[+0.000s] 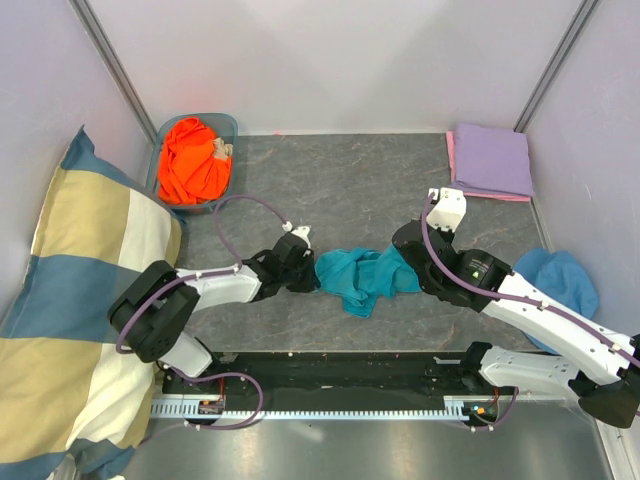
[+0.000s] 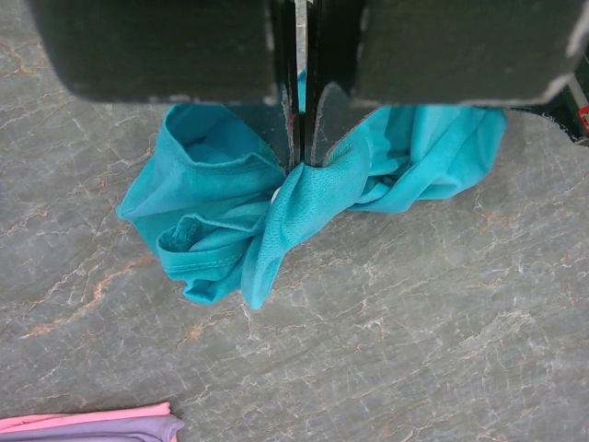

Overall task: Fold and stack the t-shirts
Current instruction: Flatten out the tshirt

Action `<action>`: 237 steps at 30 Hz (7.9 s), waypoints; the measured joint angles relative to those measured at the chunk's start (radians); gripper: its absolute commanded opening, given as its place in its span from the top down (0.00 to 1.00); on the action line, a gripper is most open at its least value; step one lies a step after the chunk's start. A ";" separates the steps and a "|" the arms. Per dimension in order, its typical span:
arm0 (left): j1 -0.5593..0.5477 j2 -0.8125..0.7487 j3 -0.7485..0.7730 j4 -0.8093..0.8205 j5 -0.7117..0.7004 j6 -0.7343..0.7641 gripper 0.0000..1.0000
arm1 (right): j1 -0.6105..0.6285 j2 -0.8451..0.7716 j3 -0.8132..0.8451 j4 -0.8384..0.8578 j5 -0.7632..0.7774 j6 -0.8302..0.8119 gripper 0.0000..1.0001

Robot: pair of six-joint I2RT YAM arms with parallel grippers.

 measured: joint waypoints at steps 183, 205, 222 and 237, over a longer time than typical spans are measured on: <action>0.233 -0.618 0.249 -0.686 -0.537 0.074 0.98 | -0.017 -0.113 -0.188 -0.175 -0.087 0.210 0.36; 0.238 -0.594 0.240 -0.687 -0.512 0.084 0.98 | -0.006 -0.417 -0.509 -0.023 -0.401 0.226 0.37; 0.238 -0.581 0.220 -0.670 -0.494 0.084 0.98 | -0.001 -0.409 -0.623 0.064 -0.442 0.220 0.42; 0.238 -0.579 0.204 -0.663 -0.494 0.084 0.98 | -0.001 -0.330 -0.642 0.157 -0.426 0.196 0.97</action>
